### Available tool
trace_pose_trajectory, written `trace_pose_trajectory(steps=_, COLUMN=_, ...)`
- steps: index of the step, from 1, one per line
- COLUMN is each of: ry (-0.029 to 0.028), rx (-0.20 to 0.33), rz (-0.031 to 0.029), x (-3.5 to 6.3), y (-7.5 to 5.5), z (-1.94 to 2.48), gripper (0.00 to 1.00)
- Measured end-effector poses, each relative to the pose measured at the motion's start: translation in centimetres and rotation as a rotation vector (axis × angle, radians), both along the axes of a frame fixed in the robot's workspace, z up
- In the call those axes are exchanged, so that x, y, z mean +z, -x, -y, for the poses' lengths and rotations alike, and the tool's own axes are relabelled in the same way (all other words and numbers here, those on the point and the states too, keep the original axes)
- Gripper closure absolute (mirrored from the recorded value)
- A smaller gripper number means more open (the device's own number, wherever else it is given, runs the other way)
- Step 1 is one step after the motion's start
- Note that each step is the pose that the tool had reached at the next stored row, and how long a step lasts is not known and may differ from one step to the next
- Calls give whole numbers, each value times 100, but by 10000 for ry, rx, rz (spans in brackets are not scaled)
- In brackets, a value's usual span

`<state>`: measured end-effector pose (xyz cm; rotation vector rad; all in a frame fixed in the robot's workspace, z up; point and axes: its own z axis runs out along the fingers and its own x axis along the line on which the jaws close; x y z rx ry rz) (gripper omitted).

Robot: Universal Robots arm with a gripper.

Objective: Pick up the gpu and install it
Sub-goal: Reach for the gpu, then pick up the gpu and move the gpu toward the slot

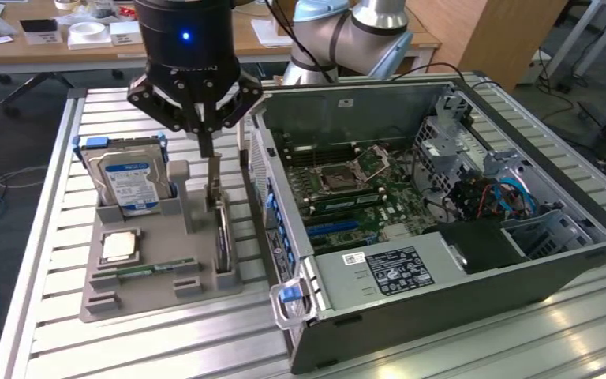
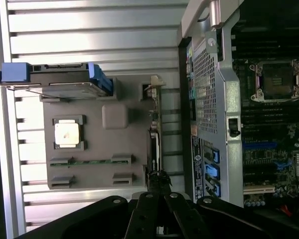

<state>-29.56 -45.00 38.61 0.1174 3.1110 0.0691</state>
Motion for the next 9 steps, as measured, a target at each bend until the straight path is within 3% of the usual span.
trace_pose_trajectory(steps=3, ry=0, rx=-1, rz=0, x=-4, y=1, z=25, gripper=89)
trace_pose_trajectory(steps=9, ry=2, rx=-1, rz=0, x=-5, y=1, z=29, gripper=89)
